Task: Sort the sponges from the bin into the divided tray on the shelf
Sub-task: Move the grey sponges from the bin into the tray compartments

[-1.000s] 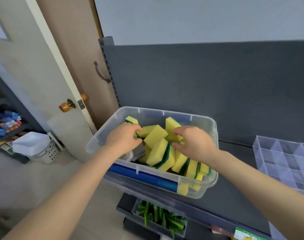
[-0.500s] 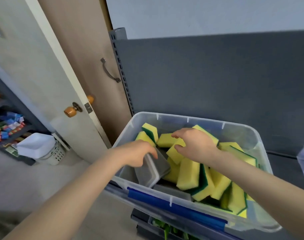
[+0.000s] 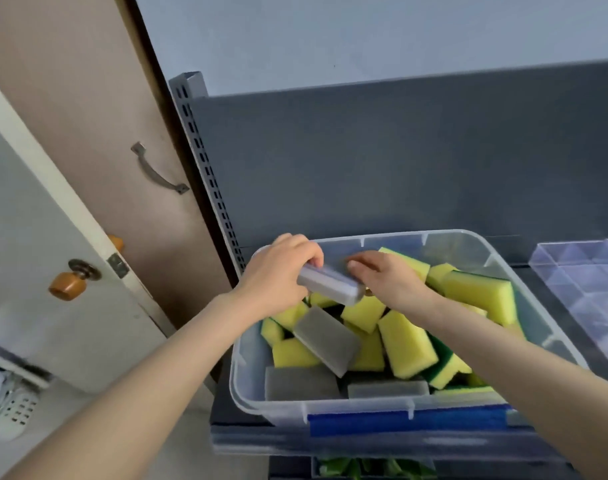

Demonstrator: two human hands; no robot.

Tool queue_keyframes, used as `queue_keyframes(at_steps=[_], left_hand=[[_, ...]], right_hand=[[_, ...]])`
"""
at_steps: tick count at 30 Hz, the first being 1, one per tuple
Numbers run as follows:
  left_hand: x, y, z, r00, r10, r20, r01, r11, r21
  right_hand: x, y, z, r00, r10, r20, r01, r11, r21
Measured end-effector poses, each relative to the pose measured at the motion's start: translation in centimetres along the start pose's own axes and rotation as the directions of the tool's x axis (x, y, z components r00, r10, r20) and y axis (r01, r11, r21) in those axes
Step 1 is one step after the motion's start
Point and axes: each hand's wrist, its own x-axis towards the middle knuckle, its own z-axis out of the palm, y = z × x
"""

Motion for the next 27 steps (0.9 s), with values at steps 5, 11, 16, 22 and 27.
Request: queue_keyframes(at_steps=[5, 11, 16, 22, 27], left_hand=[[0.2, -0.7, 1.1, 0.972, 0.124, -0.199, -0.125, 0.992, 0.006], [0.3, 0.5, 3.4, 0.965, -0.078, -0.249, 0.059, 0.995, -0.082], [-0.9, 2.6, 5.1, 0.952, -0.187, 0.243, 0.166, 0.981, 0.103], [-1.5, 4.0, 7.8, 0.844, -0.231, 0.484, 0.128, 0.963, 0.237], [-1.7, 3.7, 8.8, 0.856, -0.214, 0.471, 0.118, 0.967, 0.224]], right_hand=[[-1.5, -0.6, 0.2, 0.939, 0.333, 0.089, -0.335, 0.821, 0.463], [-2.6, 0.2, 0.4, 0.901, 0.382, -0.207, -0.206, 0.795, 0.571], [-3.6, 1.8, -0.3, 0.834, 0.196, -0.516, -0.132, 0.979, 0.157], [-3.8, 2.9, 0.8, 0.809, 0.091, -0.581, -0.05, 0.995, 0.085], [-3.7, 3.2, 0.8, 0.838, 0.061, -0.543, -0.035, 0.998, 0.057]])
